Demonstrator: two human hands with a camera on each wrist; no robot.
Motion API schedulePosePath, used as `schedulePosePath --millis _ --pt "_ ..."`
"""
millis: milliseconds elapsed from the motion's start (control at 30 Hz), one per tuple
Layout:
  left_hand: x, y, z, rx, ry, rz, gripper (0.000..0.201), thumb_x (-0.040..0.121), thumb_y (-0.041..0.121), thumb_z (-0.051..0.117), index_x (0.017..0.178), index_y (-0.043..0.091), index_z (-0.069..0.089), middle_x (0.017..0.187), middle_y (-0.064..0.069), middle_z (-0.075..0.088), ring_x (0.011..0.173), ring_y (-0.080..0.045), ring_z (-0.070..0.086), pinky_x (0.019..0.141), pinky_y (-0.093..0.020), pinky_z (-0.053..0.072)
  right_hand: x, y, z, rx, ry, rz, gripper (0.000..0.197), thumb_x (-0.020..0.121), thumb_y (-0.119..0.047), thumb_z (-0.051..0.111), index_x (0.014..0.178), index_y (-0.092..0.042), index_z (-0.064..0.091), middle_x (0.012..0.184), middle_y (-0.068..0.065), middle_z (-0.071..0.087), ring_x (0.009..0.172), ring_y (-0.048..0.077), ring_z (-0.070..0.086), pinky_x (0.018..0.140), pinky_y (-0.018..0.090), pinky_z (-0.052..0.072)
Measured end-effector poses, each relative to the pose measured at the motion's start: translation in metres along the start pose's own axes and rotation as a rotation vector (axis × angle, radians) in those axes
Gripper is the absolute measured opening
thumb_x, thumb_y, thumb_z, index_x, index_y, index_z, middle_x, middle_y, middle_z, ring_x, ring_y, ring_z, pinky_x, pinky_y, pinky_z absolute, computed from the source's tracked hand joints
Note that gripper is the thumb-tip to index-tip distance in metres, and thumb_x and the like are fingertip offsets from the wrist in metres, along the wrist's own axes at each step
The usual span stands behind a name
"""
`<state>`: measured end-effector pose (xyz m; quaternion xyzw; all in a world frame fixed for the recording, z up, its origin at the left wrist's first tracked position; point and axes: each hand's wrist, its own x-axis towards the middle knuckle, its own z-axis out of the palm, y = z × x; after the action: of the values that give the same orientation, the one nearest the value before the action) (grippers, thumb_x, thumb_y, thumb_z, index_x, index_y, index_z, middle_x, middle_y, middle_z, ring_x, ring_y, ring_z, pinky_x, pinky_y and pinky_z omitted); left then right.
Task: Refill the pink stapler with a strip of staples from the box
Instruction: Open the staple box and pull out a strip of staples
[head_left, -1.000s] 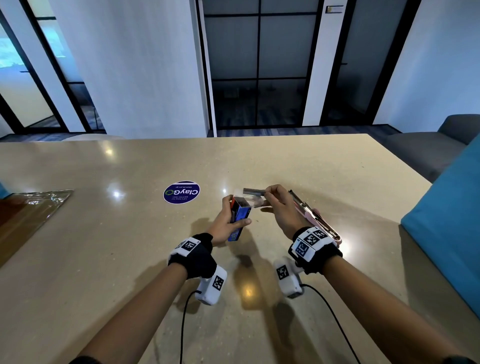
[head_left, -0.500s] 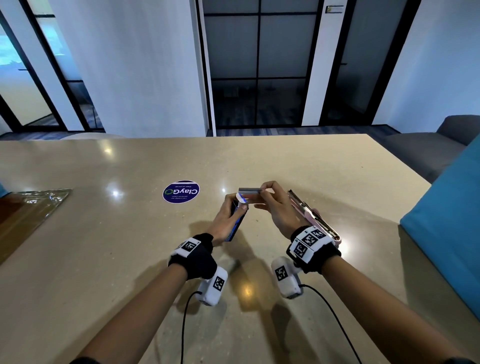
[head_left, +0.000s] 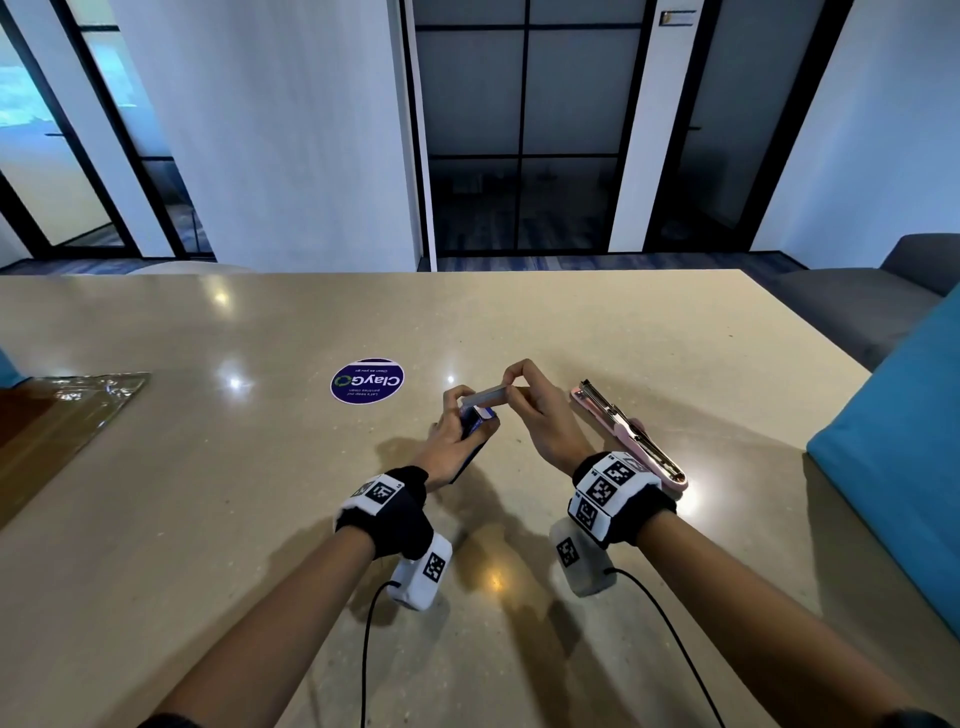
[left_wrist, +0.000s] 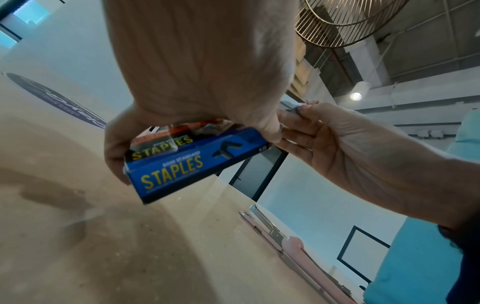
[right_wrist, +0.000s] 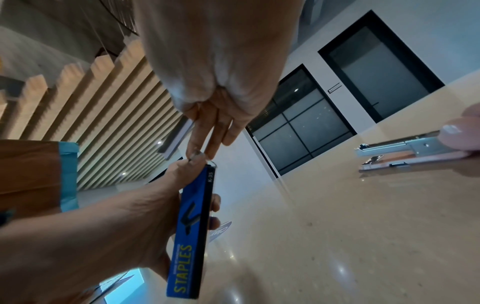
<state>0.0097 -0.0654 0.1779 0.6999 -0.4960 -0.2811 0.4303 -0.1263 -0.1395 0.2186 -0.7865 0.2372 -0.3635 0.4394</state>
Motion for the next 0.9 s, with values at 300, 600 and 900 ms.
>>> schedulePosePath --millis 300,600,900 --pt "-0.002 0.006 0.002 0.067 -0.014 -0.070 0.060 0.077 0.065 0.048 0.123 0.034 0.028 0.123 -0.001 0.043 0.118 -0.029 0.040 0.099 -0.035 0.032 -0.002 0.002 0.003 -0.032 -0.012 -0.035 0.006 0.095 -0.006 0.040 0.094 -0.005 0.045 0.043 -0.015 0.051 0.048 0.011 0.022 0.047 0.022 0.017" --pt "-0.003 0.008 0.007 0.182 0.015 -0.110 0.055 0.091 0.055 0.043 0.139 0.032 0.027 0.125 -0.006 0.039 0.124 -0.030 0.035 0.097 -0.030 0.023 -0.005 0.005 0.007 0.210 0.027 0.045 0.016 0.098 -0.010 0.038 0.089 -0.021 0.045 0.081 0.028 0.056 0.090 0.046 0.065 0.084 0.053 0.055" --pt "0.001 -0.004 0.006 0.572 -0.065 -0.191 0.042 0.086 0.052 0.036 0.123 0.032 0.032 0.128 -0.004 0.036 0.117 -0.034 0.038 0.098 -0.051 0.039 -0.011 0.021 0.001 0.359 0.127 0.201 0.011 0.099 -0.010 0.034 0.090 -0.014 0.040 0.102 0.025 0.064 0.073 0.032 0.071 0.065 0.033 0.049"
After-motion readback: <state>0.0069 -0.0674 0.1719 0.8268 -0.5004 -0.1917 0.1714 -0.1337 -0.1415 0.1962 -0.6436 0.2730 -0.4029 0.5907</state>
